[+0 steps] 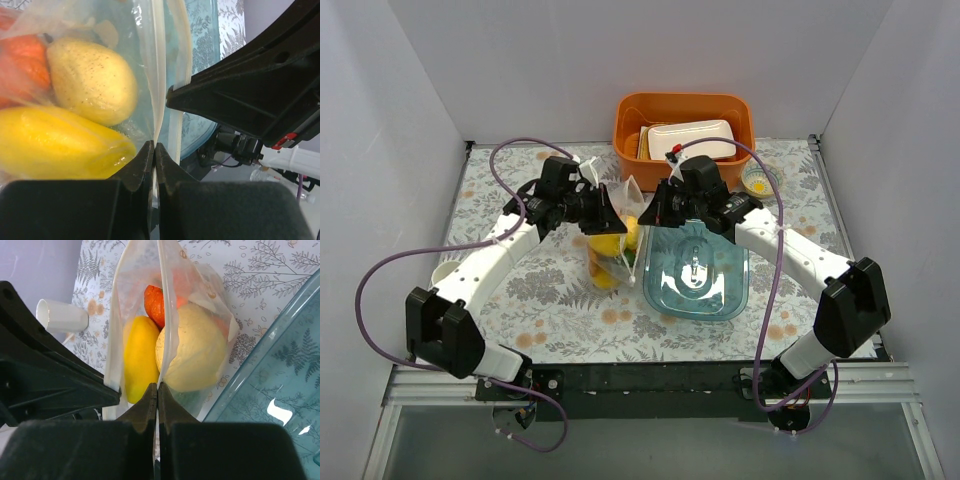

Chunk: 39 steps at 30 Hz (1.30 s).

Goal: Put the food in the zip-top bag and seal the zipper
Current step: Adjust the zipper food storage bag at the center of the board, then zip the zipper food storage bag at the center of the board.

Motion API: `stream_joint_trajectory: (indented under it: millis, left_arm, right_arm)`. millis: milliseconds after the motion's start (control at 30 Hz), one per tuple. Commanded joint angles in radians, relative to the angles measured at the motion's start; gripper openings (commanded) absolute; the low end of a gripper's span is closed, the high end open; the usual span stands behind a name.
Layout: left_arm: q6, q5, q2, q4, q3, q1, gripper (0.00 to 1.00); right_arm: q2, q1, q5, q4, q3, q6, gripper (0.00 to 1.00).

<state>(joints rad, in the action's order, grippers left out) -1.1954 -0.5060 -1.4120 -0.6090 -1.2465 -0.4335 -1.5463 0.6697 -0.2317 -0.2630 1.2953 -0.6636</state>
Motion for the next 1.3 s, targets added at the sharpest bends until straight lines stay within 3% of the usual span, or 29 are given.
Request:
stream_joint_trajectory:
  millis: [0,167,233,333,400,500,567,633,767,1033,1267]
  left_arm:
    - [0.04,-0.104,-0.008,-0.001,-0.06,0.002,0.0]
    - [-0.015,-0.115,-0.024,0.055,-0.059,0.002,0.0]
    - [-0.055,-0.124,-0.033,0.089,-0.06,0.001,0.05]
    - [-0.081,-0.144,-0.044,0.107,-0.059,0.001,0.15]
    - [-0.087,-0.147,-0.05,0.11,-0.051,0.001,0.27]
    - [-0.101,-0.123,-0.038,0.12,-0.042,0.001,0.34]
    - [-0.119,-0.057,-0.009,0.13,-0.031,0.001,0.43]
    - [-0.136,-0.007,0.057,0.153,-0.001,0.001,0.58]
    - [-0.214,0.142,0.197,0.184,0.074,0.001,0.72]
    - [-0.36,0.204,0.425,0.178,0.266,0.002,0.73]
    - [-0.568,0.115,0.602,0.316,0.598,-0.01,0.7]
  right_arm:
    - [-0.012,0.002,-0.031,0.105,0.025,-0.021,0.01]
    - [-0.017,0.002,-0.032,0.1,0.027,-0.021,0.01]
    - [-0.015,0.002,-0.026,0.097,0.022,-0.022,0.01]
    - [-0.011,0.002,-0.015,0.091,0.019,-0.021,0.01]
    - [-0.005,0.002,-0.012,0.09,0.016,-0.022,0.01]
    - [0.009,0.002,0.008,0.079,0.006,-0.022,0.01]
    - [0.021,0.002,0.04,0.062,-0.008,-0.024,0.01]
    - [0.029,0.002,0.061,0.044,-0.016,-0.025,0.01]
    - [0.037,0.002,0.103,0.001,-0.033,-0.024,0.01]
    - [0.052,0.002,0.124,-0.007,-0.05,-0.037,0.01]
    - [0.063,0.002,0.155,-0.03,-0.054,-0.05,0.01]
